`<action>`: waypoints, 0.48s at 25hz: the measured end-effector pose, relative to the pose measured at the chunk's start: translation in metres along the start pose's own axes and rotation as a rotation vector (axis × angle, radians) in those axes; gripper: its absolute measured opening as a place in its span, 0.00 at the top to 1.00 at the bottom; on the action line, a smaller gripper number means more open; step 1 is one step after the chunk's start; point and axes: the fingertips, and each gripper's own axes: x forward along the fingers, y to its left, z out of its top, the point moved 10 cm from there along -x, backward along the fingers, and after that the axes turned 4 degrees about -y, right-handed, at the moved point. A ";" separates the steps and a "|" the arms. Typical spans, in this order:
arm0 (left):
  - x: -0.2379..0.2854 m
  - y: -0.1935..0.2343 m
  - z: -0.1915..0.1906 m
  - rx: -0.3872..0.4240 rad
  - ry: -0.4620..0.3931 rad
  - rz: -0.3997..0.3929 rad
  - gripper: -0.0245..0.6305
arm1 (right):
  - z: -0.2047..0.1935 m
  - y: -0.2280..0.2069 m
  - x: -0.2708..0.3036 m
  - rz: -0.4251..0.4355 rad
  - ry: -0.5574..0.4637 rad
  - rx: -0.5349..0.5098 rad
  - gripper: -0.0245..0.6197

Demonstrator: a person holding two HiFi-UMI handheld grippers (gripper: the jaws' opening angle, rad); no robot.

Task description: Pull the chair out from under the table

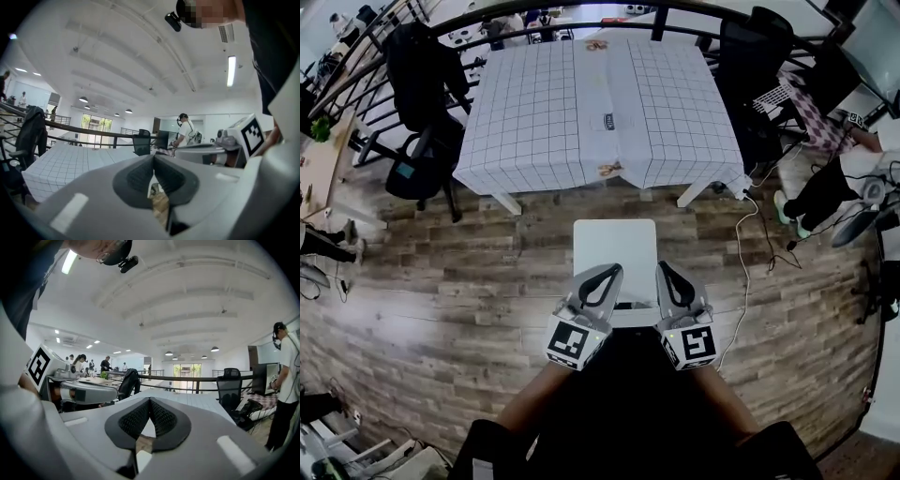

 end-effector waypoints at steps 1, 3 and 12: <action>-0.001 0.001 0.001 -0.008 -0.016 0.016 0.95 | 0.004 -0.001 0.001 -0.021 -0.014 -0.008 0.96; -0.004 0.002 0.003 -0.018 -0.039 0.043 0.95 | 0.010 0.000 0.004 -0.040 -0.041 -0.018 0.97; -0.007 0.015 0.008 -0.016 -0.046 0.100 0.95 | 0.018 0.003 0.019 -0.083 -0.092 -0.041 0.97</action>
